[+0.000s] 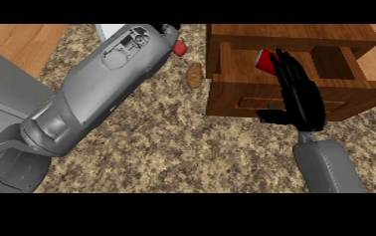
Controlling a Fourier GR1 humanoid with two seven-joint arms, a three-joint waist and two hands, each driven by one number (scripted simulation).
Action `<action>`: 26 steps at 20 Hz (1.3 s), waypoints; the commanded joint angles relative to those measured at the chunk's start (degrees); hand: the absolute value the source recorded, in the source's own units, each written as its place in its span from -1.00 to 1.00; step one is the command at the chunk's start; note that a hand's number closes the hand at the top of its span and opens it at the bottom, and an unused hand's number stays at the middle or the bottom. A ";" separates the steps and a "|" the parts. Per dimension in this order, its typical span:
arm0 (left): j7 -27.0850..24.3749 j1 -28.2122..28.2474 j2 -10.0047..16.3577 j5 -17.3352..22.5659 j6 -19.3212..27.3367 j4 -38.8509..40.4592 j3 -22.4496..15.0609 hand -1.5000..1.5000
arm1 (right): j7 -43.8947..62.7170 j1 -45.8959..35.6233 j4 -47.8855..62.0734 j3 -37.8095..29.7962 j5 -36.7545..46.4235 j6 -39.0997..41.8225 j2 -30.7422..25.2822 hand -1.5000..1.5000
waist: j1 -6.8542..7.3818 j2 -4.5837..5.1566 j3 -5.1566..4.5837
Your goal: Pick up the can, place it into the drawer and close the drawer
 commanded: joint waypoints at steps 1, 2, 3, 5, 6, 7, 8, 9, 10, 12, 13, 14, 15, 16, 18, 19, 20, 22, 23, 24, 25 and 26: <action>3.18 1.94 4.78 -0.68 -1.53 -5.30 0.13 -1.00 | 0.00 -3.50 11.51 -1.12 1.78 -3.39 1.55 -1.00 | 0.53 0.91 0.91; 0.49 5.04 5.24 -0.40 -2.94 -6.15 0.65 -1.00 | -2.87 -1.86 13.15 -1.61 1.28 -5.83 0.71 -1.00 | 0.38 1.13 0.91; 4.97 0.78 6.21 -1.10 -2.37 -6.44 -0.06 -1.00 | -1.16 -5.60 15.65 -2.34 2.64 -6.03 0.90 -1.00 | 0.76 1.04 0.95; 6.12 2.61 5.31 -1.20 0.01 -8.16 -0.05 -1.00 | -1.13 -6.27 19.13 -2.63 4.28 -9.22 1.61 -1.00 | 0.85 1.11 0.96; 5.51 4.40 7.49 -1.17 -1.86 -9.57 0.37 -1.00 | -1.37 -9.01 20.02 -3.96 3.73 -8.01 -0.10 -1.00 | 0.71 1.11 0.92; 7.45 4.81 7.04 -1.71 -0.28 -11.24 -0.94 -1.00 | -1.32 -9.78 22.17 -4.17 4.39 -9.66 0.44 -1.00 | 1.43 1.02 0.95; 6.46 4.66 8.83 -1.60 -2.41 -10.59 0.06 -1.00 | -0.19 -12.91 24.59 -5.32 4.94 -10.21 0.25 -1.00 | 1.40 1.39 0.95; 6.44 6.71 8.98 -1.57 -2.49 -13.49 -0.27 -1.00 | -1.22 -13.25 26.01 -5.66 4.77 -12.18 0.44 -1.00 | 1.48 1.25 0.94; 6.60 7.35 7.65 -2.53 -0.48 -12.63 -0.97 -1.00 | -1.72 -12.66 27.47 -5.60 5.46 -14.37 0.81 -1.00 | 0.89 1.37 0.96; 9.10 8.59 9.69 -1.90 -1.43 -16.85 -0.99 -1.00 | -2.66 -17.60 30.75 -8.20 3.48 -14.07 -0.90 -1.00 | 2.01 1.23 0.97; 7.70 8.64 11.99 -2.22 -2.79 -14.89 0.46 -1.00 | 0.63 -19.66 32.56 -7.15 6.67 -16.87 2.08 -1.00 | 1.58 1.56 0.94; 9.80 8.38 11.57 -2.59 -1.57 -16.42 -0.20 -1.00 | -0.22 -21.21 34.70 -8.02 5.96 -17.60 1.72 -1.00 | 1.67 1.47 0.97; 9.03 9.93 11.43 -2.52 -2.06 -17.53 -0.25 -1.00 | -2.55 -20.76 36.73 -9.18 4.69 -19.89 0.90 -1.00 | 1.71 1.65 1.00; 8.50 12.23 14.05 -2.08 -3.64 -20.08 0.44 -1.00 | 0.52 -24.84 37.33 -8.91 6.54 -17.31 0.75 -1.00 | 2.23 1.44 0.91; 11.15 12.84 12.85 -3.63 -0.40 -22.10 -1.24 -1.00 | 0.76 -26.61 40.06 -9.65 6.75 -18.48 0.53 -1.00 | 1.83 1.32 0.94; 8.90 14.70 14.29 -3.07 -2.55 -23.51 -0.70 -1.00 | 0.24 -27.38 41.42 -10.78 5.85 -19.12 -0.30 -1.00 | 3.21 1.72 0.95; 9.54 16.54 15.00 -3.50 -2.13 -25.67 -1.10 -1.00 | 0.10 -27.11 42.10 -10.65 6.35 -20.58 -0.19 -1.00 | 2.34 1.46 0.93; 8.78 16.98 13.72 -3.91 -1.39 -24.71 -1.09 -1.00 | 1.35 -31.18 43.96 -11.47 6.78 -20.18 -1.22 -1.00 | 2.90 1.96 0.93; 8.61 17.88 14.67 -3.15 -2.45 -25.05 0.12 -1.00 | 1.76 -31.03 44.82 -11.17 7.41 -22.61 0.27 -1.00 | 2.73 2.04 0.92; 9.29 16.49 14.17 -3.73 -2.21 -25.17 -0.35 -1.00 | 1.57 -31.31 46.22 -11.70 7.25 -23.35 -0.19 -1.00 | 2.85 2.25 0.98; 8.03 18.95 15.68 -3.04 -3.48 -26.72 0.62 -1.00 | 2.50 -32.72 46.27 -11.67 8.04 -22.62 -1.09 -1.00 | 3.01 2.10 0.90; 8.91 18.80 14.00 -4.51 -0.65 -27.40 -0.84 -1.00 | 0.74 -32.80 46.84 -11.80 6.92 -23.26 -0.99 -1.00 | 2.89 2.03 0.98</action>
